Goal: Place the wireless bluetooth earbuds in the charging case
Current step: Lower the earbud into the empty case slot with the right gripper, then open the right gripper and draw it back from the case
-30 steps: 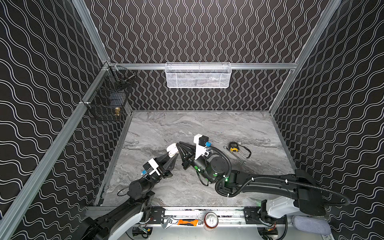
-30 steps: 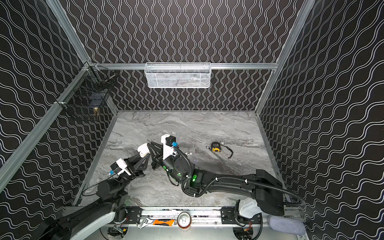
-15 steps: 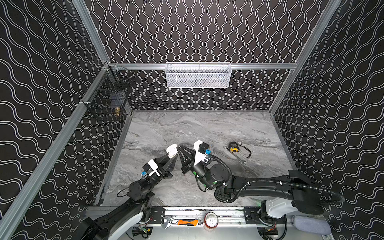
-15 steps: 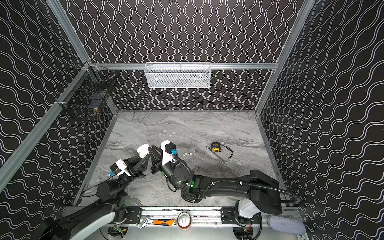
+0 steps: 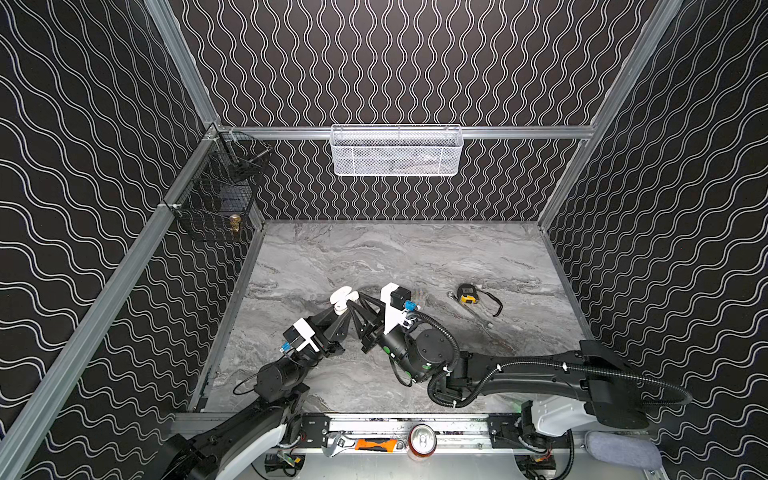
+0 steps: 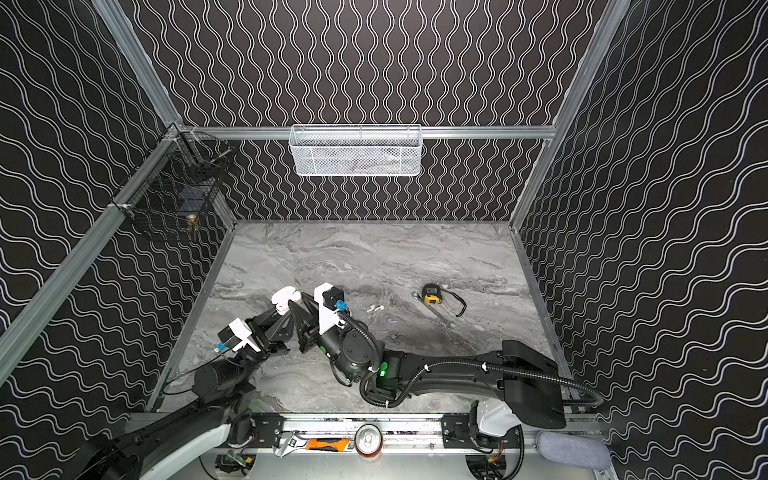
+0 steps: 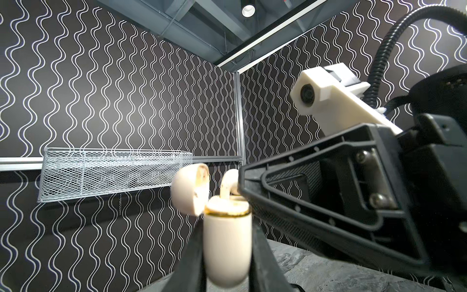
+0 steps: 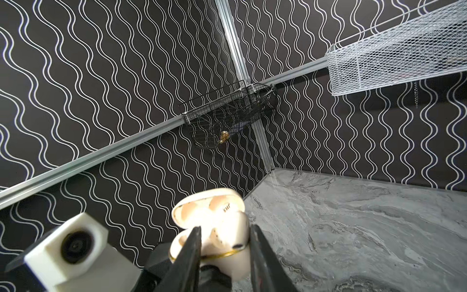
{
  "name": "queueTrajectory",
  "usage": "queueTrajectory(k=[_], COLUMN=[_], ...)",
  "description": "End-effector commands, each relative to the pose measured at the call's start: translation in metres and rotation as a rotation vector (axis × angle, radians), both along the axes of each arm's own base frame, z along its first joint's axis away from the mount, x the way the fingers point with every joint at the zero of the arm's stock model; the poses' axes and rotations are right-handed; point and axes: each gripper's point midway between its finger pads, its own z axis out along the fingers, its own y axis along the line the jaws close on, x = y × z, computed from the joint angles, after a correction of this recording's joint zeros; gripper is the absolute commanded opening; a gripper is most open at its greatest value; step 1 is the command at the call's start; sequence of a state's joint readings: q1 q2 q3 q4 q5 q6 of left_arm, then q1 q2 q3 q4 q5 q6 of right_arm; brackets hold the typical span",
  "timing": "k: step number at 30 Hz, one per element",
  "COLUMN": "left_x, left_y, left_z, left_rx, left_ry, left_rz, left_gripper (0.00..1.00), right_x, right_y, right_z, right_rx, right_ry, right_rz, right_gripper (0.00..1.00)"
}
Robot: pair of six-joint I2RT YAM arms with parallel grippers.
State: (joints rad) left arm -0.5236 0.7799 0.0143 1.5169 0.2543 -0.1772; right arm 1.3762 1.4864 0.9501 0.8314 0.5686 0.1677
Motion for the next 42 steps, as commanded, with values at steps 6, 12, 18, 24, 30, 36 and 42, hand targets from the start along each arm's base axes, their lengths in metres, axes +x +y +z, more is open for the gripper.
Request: queueTrajectory(k=[6, 12, 18, 24, 30, 36, 42], left_x=[0.004, 0.004, 0.006, 0.005, 0.003, 0.003, 0.003], left_y=[0.002, 0.002, 0.0, -0.005, -0.01, -0.011, -0.012], left_z=[0.002, 0.003, 0.001, 0.002, 0.003, 0.003, 0.002], left_rx=[0.006, 0.007, 0.018, 0.036, 0.066, 0.063, 0.068], left_ry=[-0.007, -0.009, -0.001, -0.007, -0.016, -0.02, -0.019], left_rz=[0.035, 0.035, 0.034, 0.017, -0.002, -0.011, -0.014], left_gripper=[0.0, 0.0, 0.0, 0.0, 0.0, 0.0, 0.0], right_x=[-0.014, -0.016, -0.017, -0.013, 0.014, 0.012, 0.01], right_y=[0.004, 0.009, -0.011, -0.044, -0.062, -0.044, -0.029], right_z=[0.015, 0.01, 0.026, 0.028, 0.0, -0.001, 0.009], right_rx=[-0.012, -0.035, -0.013, -0.061, -0.151, -0.178, -0.171], right_ry=[-0.023, -0.021, -0.024, -0.007, 0.067, 0.056, 0.043], right_rz=[0.045, 0.052, 0.032, -0.029, -0.129, -0.085, -0.054], right_gripper=[0.29, 0.25, 0.25, 0.19, 0.14, 0.11, 0.1])
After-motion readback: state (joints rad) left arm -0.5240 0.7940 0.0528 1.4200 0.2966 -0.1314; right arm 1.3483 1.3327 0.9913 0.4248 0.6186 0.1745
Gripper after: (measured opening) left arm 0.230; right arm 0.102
